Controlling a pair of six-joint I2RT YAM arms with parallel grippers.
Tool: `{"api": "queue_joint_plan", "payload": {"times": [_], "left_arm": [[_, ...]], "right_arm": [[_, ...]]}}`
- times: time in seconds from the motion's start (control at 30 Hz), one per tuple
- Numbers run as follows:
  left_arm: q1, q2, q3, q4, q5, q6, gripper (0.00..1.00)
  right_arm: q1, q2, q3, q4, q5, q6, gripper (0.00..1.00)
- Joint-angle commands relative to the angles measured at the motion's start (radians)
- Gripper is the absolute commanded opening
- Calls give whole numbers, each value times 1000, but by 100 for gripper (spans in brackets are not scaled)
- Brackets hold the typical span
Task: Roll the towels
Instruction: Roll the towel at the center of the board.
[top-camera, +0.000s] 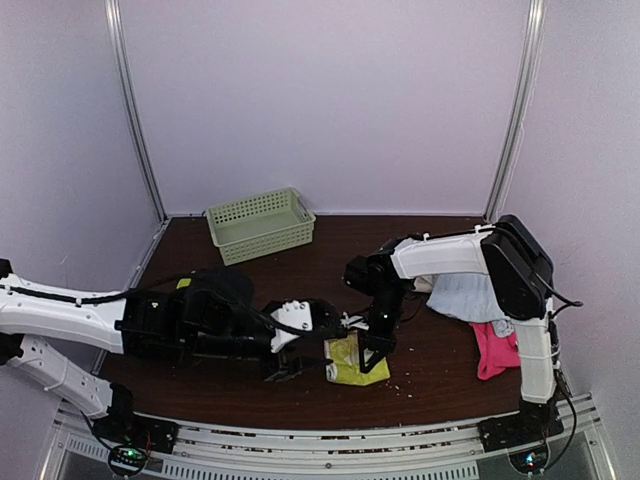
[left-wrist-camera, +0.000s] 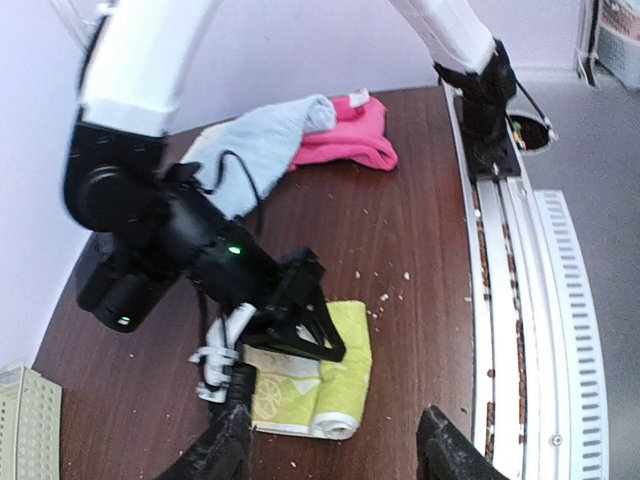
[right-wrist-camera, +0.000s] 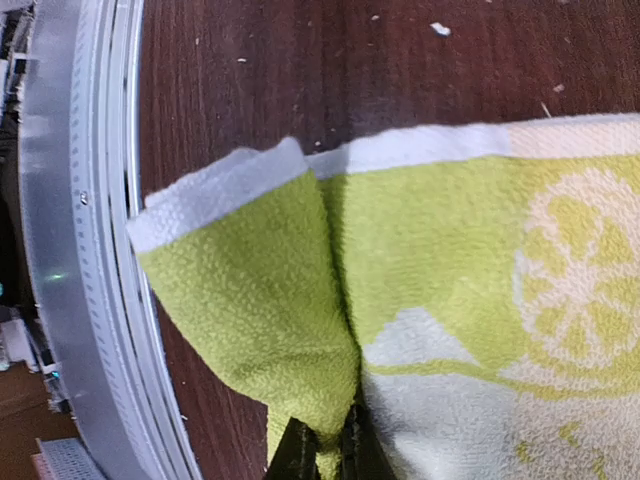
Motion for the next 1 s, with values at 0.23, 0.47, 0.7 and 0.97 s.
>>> {"api": "queue_joint_plan", "payload": {"times": [0.23, 0.47, 0.7, 0.97], "left_arm": [[-37, 414, 142, 20, -60, 167, 54], [-44, 631, 237, 25, -203, 273, 57], [-44, 727, 266, 35, -272, 278, 48], [-44, 697, 256, -6, -128, 205, 15]], "right_arm": [[-68, 165, 69, -184, -93, -44, 0], [-68, 181, 77, -169, -107, -37, 0], [-69, 180, 78, -170, -109, -46, 0], [-113, 44, 148, -239, -182, -81, 13]]}}
